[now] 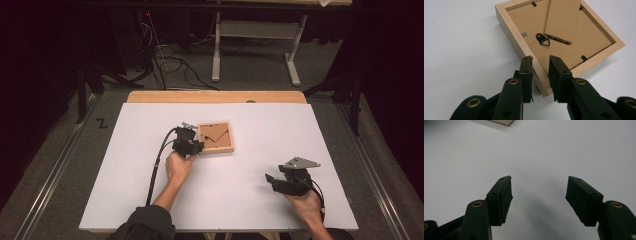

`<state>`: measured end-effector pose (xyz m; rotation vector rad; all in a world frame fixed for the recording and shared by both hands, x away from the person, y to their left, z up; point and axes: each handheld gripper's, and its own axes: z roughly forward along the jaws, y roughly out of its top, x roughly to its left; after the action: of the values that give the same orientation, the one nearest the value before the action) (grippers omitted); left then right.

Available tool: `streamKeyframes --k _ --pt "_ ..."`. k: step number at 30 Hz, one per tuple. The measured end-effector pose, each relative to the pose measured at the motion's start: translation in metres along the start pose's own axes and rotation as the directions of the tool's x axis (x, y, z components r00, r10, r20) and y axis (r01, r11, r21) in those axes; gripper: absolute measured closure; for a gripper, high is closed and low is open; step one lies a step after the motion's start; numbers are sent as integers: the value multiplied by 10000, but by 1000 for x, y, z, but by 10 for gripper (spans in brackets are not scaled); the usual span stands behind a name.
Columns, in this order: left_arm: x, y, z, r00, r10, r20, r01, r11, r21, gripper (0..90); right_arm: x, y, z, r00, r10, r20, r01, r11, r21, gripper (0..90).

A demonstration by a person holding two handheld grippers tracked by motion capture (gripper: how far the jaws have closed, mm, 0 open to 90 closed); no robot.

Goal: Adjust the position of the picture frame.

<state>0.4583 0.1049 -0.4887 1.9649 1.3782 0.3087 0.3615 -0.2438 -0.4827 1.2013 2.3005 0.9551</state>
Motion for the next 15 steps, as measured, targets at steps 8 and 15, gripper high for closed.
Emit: streamKeyframes --k 8,15 --pt "-10 -3 -2 9994 311 135 -313 9994 141 729 0 0 0 10000 3 -8 -3 10000 24 377" --pt "-19 -6 -4 9981 541 287 -546 9983 191 728 0 0 0 10000 -13 -8 13 10000 27 377"
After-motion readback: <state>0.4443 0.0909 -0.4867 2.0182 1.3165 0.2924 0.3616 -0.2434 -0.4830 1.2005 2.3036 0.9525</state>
